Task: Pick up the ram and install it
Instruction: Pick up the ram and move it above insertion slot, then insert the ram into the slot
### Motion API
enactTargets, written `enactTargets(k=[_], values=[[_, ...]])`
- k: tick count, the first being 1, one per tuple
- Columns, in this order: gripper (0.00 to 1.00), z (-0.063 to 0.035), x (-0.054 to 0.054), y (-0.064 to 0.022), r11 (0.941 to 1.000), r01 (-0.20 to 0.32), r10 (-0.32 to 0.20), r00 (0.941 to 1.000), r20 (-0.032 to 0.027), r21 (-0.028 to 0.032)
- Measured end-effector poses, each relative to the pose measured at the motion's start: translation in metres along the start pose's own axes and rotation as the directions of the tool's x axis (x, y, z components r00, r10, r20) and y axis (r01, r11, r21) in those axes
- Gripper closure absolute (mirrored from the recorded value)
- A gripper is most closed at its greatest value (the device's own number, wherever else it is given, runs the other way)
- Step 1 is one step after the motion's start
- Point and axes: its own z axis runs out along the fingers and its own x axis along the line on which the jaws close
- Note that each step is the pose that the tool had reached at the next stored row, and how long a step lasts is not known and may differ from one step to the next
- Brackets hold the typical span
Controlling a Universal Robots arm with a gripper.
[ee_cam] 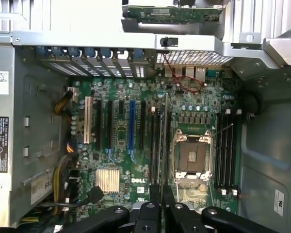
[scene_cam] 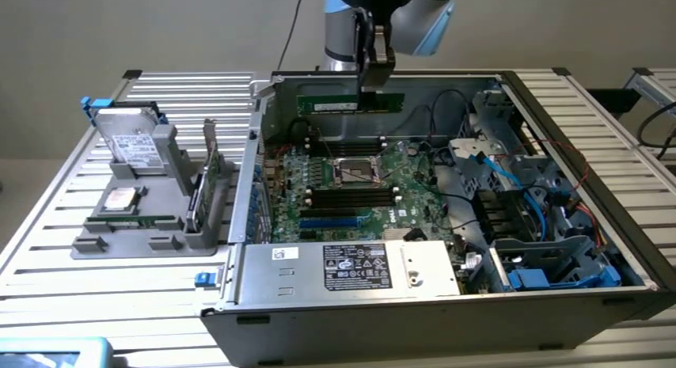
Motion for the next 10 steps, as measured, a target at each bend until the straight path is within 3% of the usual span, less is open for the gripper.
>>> enactTargets(k=[10], values=[[0.86, 0.0142, -0.008, -0.0001, 1.0, 0.0, 0.0, 1.0, -0.0001, 0.0]])
